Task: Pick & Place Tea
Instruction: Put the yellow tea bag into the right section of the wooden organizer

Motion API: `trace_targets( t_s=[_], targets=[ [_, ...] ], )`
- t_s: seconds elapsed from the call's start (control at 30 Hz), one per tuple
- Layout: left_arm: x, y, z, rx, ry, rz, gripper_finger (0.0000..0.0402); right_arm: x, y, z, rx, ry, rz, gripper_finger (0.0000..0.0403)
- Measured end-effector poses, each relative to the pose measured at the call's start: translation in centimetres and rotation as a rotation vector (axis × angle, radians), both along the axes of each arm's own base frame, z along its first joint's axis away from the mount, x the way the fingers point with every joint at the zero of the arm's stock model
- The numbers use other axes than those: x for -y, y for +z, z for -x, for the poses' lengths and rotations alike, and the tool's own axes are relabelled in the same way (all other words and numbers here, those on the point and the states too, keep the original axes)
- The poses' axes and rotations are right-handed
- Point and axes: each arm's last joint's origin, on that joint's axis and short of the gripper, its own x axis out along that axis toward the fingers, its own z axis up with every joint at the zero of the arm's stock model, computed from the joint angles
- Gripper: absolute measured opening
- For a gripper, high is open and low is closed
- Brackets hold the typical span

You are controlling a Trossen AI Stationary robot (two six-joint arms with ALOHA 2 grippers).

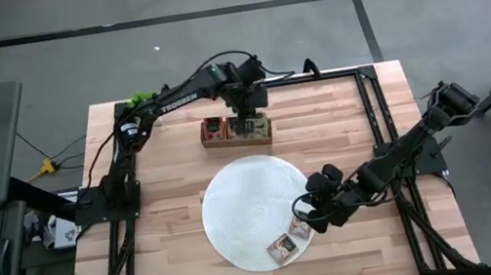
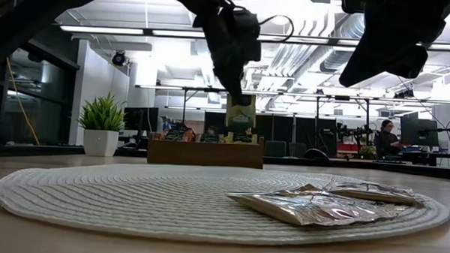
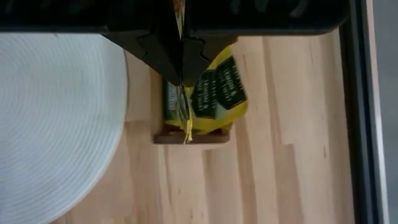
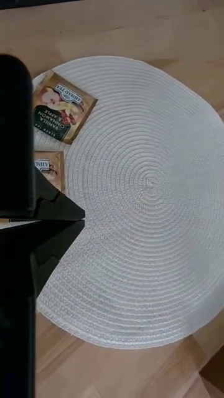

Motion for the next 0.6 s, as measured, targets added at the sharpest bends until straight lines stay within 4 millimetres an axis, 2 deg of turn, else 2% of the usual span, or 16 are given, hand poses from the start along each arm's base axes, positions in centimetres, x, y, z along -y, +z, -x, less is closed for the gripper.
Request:
trace_targets(
  t_s=[0.17, 0.3, 0.37, 0.6],
  targets=[
    [-1.2, 0.0, 0.4, 0.016, 0.016, 0.007, 0.0, 0.0, 0.0, 0.0, 0.002, -0.002, 0.004, 0.0],
    [-1.4, -2.0, -0.8, 0.018, 0.002, 0.039, 0.0, 0.1, 0.0, 0.0, 0.006, -0.009, 0.014, 0.0],
    [-1.3, -2.9, -0.8, -0.027, -0.003, 0.074, 0.0, 0.1, 0.0, 0.0, 0.004, -0.01, 0.016, 0.0],
    [-1.6, -3.5, -1.2, -0.033, 0.016, 0.054, 0.0, 0.1, -0.1, 0.0, 0.0, -0.01, 0.016, 0.0]
  ],
)
